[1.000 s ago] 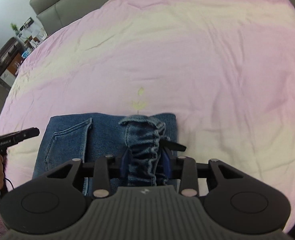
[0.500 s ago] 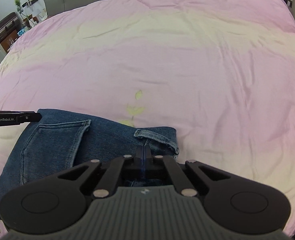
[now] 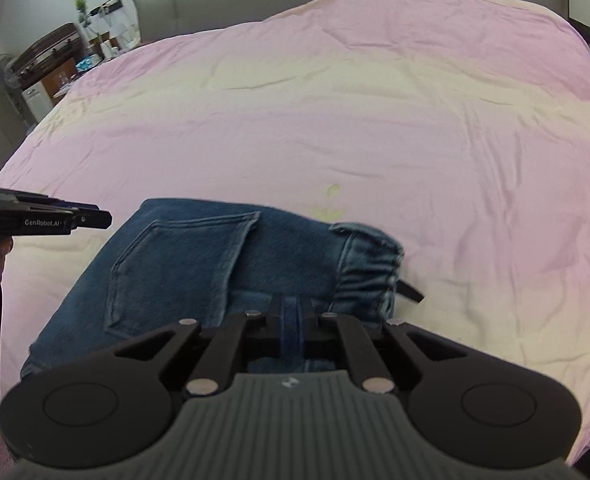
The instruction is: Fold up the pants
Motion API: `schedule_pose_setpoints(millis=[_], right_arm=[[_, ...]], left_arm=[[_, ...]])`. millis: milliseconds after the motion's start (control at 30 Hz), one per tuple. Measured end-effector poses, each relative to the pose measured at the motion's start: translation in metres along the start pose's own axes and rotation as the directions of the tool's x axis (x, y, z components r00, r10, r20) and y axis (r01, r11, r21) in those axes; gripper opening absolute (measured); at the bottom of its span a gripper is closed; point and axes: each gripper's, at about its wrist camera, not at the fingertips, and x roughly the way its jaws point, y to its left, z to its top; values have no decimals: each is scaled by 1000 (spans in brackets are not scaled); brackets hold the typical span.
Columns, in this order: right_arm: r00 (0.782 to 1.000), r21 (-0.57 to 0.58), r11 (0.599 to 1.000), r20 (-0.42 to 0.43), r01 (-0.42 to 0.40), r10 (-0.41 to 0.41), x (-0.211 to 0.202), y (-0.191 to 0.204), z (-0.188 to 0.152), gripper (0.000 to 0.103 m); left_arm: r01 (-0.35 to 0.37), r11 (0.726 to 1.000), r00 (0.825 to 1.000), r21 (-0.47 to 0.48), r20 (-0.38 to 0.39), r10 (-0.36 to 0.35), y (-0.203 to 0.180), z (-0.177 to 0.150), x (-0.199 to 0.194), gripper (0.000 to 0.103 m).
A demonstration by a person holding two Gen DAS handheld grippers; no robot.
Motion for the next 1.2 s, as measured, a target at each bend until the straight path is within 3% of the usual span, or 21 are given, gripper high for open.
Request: schedule_pose_setpoints(millis=[100,167,300,467,500,533,567,700,800,900,1033,1200], right_arm=[[999,-41,999,36,21,-19,-17,14,-27,1],[998,-44,998,50,48,-45,-20,15,-41,2],[999,73,997,46,11,-14,-9,-8,-65,0],[997,236,970,61,-63,50,6,-36,-82,0],[996,249,966,68,-72,57,6,-38,-83,0],[996,251,965,73,-76,59,5,-38,-83,0],[995,247,966,77,-76,59,4,-38,-83,0],[995,239,968,84,-72,53,4,-37,-83,0],[995,242,967,85,-76,57,6,-38,-82,0],[995,228,970,76,-80,64,7,-37,-83,0],[998,169,984,34,-55,50,14,-29,-85,0],[999,148,988,24,-35,32,15,-25,-84,0]], left_arm=[[34,999,999,27,12,-34,-7,-32,-34,53],[47,998,999,51,1,-47,-13,-53,-49,57],[33,992,999,120,-20,-31,-35,-93,-63,67],[-102,975,995,197,6,103,-60,-116,-54,71],[-139,966,990,218,5,141,-63,-118,-47,64],[-157,960,987,229,-4,163,-63,-120,-41,49],[-147,961,988,235,-17,155,-64,-121,-37,41],[-169,953,986,252,38,165,-64,-124,-52,27],[-156,957,988,246,29,153,-54,-123,-62,24],[-103,987,993,126,-49,110,-31,-114,-54,23],[-88,995,986,50,-136,95,-19,-118,-26,23],[-24,1000,989,-19,-146,21,-11,-113,-34,27]])
